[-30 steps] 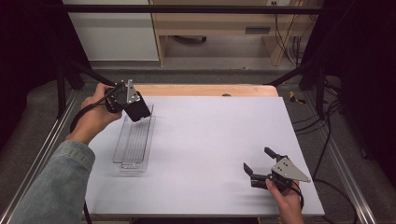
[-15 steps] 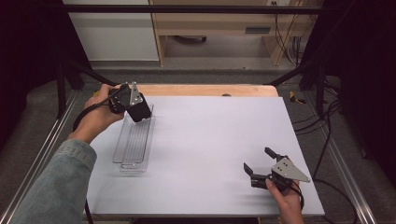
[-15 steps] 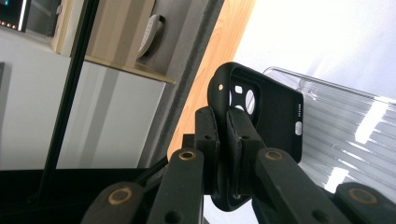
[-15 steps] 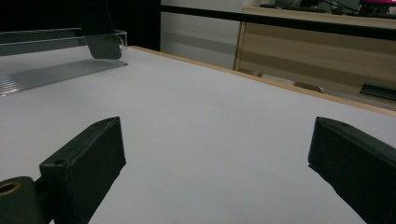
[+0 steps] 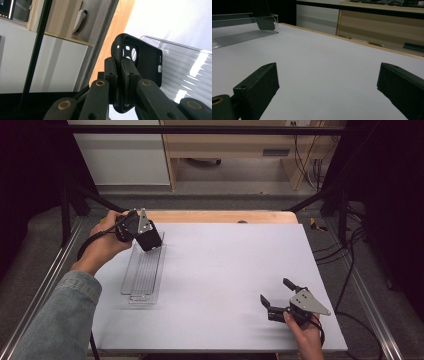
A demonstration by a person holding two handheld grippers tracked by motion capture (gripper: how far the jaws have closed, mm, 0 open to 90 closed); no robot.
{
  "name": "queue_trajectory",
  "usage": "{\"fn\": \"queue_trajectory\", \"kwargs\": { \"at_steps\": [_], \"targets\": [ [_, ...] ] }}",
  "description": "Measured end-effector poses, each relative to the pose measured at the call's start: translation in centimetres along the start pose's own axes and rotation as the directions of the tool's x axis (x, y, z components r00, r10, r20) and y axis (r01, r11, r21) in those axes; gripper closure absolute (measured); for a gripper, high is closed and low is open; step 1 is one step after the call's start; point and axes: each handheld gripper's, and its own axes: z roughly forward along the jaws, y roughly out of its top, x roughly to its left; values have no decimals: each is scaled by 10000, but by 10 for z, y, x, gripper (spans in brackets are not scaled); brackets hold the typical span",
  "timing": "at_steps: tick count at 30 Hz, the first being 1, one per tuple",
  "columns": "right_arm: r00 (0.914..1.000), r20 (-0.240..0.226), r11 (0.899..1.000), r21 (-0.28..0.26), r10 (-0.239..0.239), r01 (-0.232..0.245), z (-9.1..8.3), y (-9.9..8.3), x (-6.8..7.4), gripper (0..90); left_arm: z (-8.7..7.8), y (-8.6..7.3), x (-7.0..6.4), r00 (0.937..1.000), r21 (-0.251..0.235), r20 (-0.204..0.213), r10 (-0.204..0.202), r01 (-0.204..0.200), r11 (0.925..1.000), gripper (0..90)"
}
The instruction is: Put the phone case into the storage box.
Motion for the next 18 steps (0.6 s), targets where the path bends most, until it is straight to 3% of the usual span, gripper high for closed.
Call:
{"fn": "queue_trajectory", "kwargs": {
  "at_steps": [18],
  "targets": [
    [10000, 8, 10000, -32, 44, -44, -1, 0, 0, 43, -1, 4, -1, 9998, -58, 166, 69, -69, 10000, 839]
  ]
}}
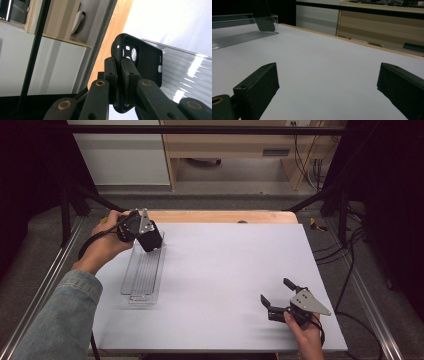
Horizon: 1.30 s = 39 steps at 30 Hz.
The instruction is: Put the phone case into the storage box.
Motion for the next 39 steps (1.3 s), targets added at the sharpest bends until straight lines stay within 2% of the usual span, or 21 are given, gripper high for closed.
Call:
{"fn": "queue_trajectory", "kwargs": {
  "at_steps": [5, 16, 24, 26, 39],
  "targets": [
    [10000, -1, 10000, 0, 2, -2, 0, 0, 0, 43, 1, 1, -1, 9999, -10, -33, 107, -107, 9999, 839],
    [10000, -19, 10000, -15, 20, -20, 0, 0, 0, 43, 1, -2, 1, 10000, 95, -13, 71, -71, 9999, 839],
    [10000, -34, 10000, -6, 29, -29, 0, 0, 0, 43, 4, 0, 2, 9999, 73, -12, 160, -160, 9998, 836],
    [10000, -41, 10000, -2, 30, -30, 0, 0, 0, 43, 4, 2, 1, 9995, 76, -34, 325, -325, 9994, 836],
    [10000, -33, 10000, 11, 40, -40, 1, 0, 0, 41, 8, 5, 1, 9993, -57, -67, 359, -359, 9993, 833]
  ]
}}
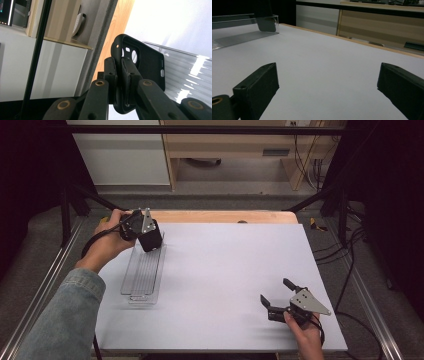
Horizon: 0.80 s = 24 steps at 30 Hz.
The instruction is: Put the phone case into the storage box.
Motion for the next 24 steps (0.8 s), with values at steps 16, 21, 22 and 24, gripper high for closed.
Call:
{"fn": "queue_trajectory", "kwargs": {
  "at_steps": [16, 21, 22, 24],
  "targets": [
    [10000, 28, 10000, -25, 11, -11, -1, 0, -1, 40, 4, 5, 2, 9999, -40, 119, 40, -40, 10000, 831],
    [10000, 25, 10000, -26, 33, -33, -1, 0, 0, 40, 5, 6, 3, 9999, -30, 144, -5, 5, 10000, 830],
    [10000, 27, 10000, -32, 32, -32, -1, 1, -1, 40, 6, 6, 3, 9999, -31, 137, -17, 17, 10000, 829],
    [10000, 33, 10000, -31, 39, -39, -1, 1, -1, 40, 6, 6, 3, 9999, -35, 126, -15, 16, 10000, 827]
  ]
}}
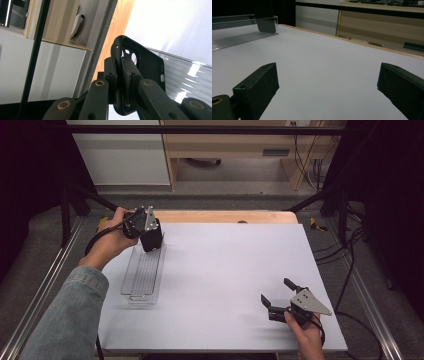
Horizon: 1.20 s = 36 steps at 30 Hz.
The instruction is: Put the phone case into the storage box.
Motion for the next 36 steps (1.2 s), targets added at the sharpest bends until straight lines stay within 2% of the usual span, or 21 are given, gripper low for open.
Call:
{"fn": "queue_trajectory", "kwargs": {
  "at_steps": [2, 3, 10, 22, 27, 33, 35, 36],
  "targets": [
    [10000, -8, 10000, 9, 5, -5, 0, 0, 0, 40, 0, 0, 0, 10000, -17, 15, -1, 1, 10000, 825],
    [10000, -5, 10000, 14, 3, -3, 0, 0, 0, 40, 1, -1, 1, 9999, -79, 66, -135, 135, 9999, 823],
    [10000, -13, 10000, 17, 7, -7, 0, 0, 0, 40, 3, -1, 2, 9999, -49, 70, -150, 150, 9999, 803],
    [10000, 4, 10000, -9, 25, -25, -1, 0, -1, 40, 6, 3, 2, 9992, 132, 32, 407, -407, 9991, 799],
    [10000, 2, 10000, 14, 23, -23, 0, 0, -1, 40, 9, 2, 5, 9997, 175, 12, 247, -247, 9995, 799],
    [10000, 21, 10000, -6, 36, -36, -1, 0, -1, 40, 12, 1, 8, 9994, 333, -58, 339, -337, 9989, 788],
    [10000, 7, 10000, 16, 74, -74, 0, -1, -1, 40, 13, 1, 8, 9993, 290, -144, 345, -341, 9990, 768],
    [10000, 6, 10000, 17, 55, -55, 0, -1, -1, 40, 14, 1, 9, 9993, 305, -298, 224, -215, 9993, 750]
  ]
}}
